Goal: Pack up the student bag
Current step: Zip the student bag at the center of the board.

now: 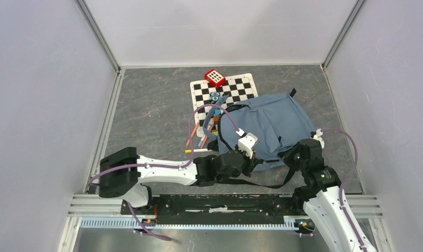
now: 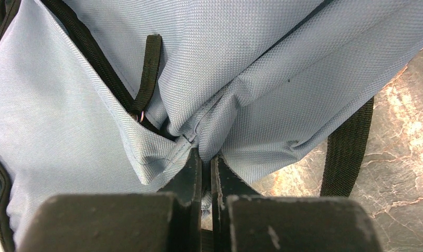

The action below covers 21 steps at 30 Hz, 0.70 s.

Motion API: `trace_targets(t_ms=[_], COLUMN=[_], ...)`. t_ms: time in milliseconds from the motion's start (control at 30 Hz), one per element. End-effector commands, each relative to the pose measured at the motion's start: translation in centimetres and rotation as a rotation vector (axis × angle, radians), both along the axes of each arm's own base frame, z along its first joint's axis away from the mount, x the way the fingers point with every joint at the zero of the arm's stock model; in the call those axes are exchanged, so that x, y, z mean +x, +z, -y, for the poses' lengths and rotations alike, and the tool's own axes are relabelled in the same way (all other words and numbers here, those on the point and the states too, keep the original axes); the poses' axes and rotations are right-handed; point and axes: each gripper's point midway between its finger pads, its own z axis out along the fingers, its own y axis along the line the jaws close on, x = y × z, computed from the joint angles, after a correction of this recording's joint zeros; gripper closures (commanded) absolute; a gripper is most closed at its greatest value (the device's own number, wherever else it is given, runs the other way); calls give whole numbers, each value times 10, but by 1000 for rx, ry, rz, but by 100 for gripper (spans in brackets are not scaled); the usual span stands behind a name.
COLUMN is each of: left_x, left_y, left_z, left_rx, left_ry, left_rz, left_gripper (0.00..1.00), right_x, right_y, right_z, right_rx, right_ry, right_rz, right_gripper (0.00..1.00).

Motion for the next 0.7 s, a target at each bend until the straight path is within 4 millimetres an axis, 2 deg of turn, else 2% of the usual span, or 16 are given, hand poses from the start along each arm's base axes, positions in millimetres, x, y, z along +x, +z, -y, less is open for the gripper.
trace_targets(t_ms=[0, 267, 467, 667], left_x=[15, 34, 58, 80], left_y=[41, 49, 43, 47], left_z=[-26, -80, -120, -165], left_rx=[-16, 45, 106, 101], left_ry=[71, 212, 319, 418], left_rz=[146, 232, 206, 188], left_gripper=[98, 98, 98, 98], right_x=[1, 3, 3, 4], right_y=[-2, 1, 6, 10], right_z=[12, 15, 21, 27], right_rx=[-48, -56, -87, -116], right_ry=[-47, -63, -77, -89], right_rz=[4, 15, 32, 53], right_gripper=[100, 100, 100, 100])
